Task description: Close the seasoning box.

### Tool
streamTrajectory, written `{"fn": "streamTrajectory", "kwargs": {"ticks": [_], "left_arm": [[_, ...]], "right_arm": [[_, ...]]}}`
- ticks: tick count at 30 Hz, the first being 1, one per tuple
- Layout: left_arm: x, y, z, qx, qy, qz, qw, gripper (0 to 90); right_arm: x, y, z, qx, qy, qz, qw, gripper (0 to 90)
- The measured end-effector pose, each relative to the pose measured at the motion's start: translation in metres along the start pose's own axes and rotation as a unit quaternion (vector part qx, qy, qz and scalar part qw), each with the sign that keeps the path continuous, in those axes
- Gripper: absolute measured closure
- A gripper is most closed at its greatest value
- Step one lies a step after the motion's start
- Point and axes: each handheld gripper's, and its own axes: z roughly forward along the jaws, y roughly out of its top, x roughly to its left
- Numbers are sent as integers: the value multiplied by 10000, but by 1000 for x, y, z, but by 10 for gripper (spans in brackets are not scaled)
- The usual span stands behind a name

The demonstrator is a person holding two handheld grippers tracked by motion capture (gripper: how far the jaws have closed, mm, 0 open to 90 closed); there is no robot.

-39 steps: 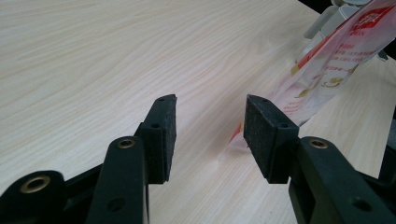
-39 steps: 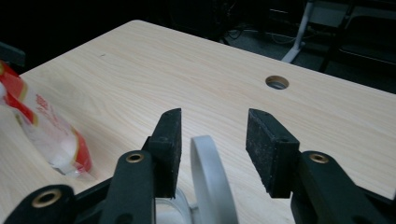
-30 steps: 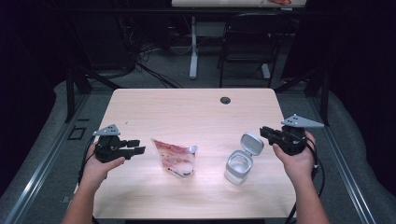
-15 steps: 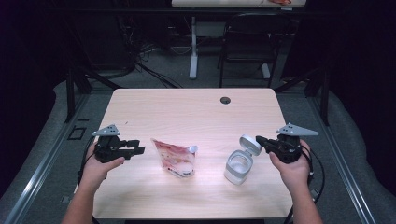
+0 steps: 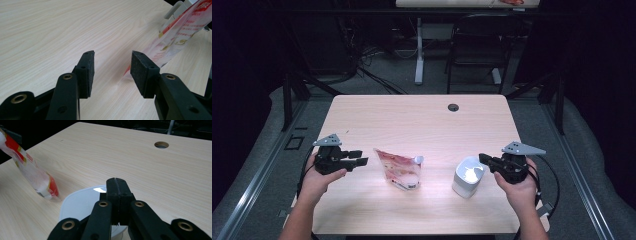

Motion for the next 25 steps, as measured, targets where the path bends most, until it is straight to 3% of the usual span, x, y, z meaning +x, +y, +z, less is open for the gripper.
{"fn": "streamTrajectory", "kwargs": {"ticks": [9, 13, 20, 25], "left_arm": [[1, -3, 1, 29, 18, -43, 10000, 545], [2, -3, 1, 9, 28, -41, 10000, 546], [3, -3, 1, 11, 60, -59, 10000, 545], [5, -5, 2, 12, 135, -57, 9999, 536]], "right_arm": [[-9, -18, -12, -231, -278, 229, 9991, 900], [-17, -29, -19, -159, -466, 302, 9983, 900], [-29, -47, -20, -61, -594, 566, 9966, 900], [-31, -53, -15, 46, -732, 507, 9960, 834]]}}
